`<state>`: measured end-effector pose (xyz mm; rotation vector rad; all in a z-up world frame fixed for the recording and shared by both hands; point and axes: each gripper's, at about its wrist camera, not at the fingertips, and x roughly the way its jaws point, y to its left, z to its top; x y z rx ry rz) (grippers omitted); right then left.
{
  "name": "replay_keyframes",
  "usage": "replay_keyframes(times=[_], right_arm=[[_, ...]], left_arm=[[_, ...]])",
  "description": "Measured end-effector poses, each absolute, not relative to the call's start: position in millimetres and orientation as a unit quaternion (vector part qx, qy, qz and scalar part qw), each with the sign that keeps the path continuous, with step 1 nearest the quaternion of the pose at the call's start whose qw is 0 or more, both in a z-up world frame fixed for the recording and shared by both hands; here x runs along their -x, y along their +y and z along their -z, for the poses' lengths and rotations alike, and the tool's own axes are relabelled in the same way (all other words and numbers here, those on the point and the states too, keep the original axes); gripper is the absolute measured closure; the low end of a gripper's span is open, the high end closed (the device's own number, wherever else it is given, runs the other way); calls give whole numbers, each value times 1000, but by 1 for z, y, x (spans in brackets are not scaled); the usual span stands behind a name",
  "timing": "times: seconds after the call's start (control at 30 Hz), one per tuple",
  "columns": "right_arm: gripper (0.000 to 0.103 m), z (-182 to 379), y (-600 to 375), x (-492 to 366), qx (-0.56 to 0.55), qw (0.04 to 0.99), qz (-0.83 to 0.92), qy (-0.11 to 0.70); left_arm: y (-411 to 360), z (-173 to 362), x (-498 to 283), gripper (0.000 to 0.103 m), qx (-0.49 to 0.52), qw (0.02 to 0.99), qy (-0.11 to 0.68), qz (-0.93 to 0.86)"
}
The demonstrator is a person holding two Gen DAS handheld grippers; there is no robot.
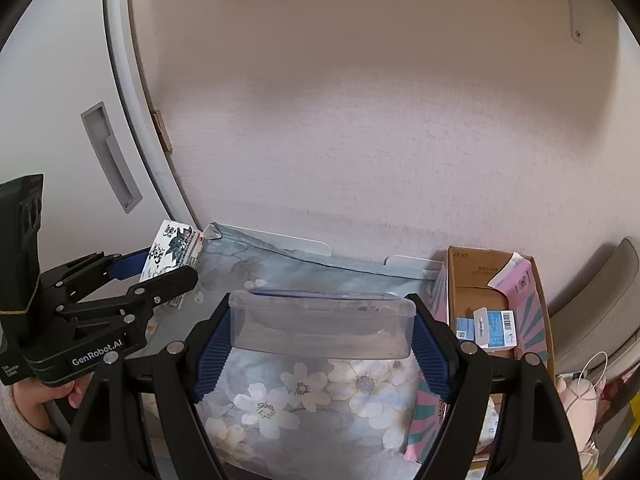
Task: Organize objects
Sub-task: 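Carry the tissue pack and plastic case over the cardboard box with both tools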
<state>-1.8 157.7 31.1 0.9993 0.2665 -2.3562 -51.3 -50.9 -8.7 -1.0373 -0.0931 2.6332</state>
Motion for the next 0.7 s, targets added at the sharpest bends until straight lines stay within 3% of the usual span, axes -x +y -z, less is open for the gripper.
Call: replay_keyframes(times=[0.37, 0.7], right_arm=[[26, -25, 193, 31, -390, 247, 884, 76], [26, -22, 263, 68, -400, 175, 899, 34]], left_arm=[[0, -1, 95, 59, 371, 213, 2, -904], [98, 1, 152, 59, 380, 300, 58, -873]])
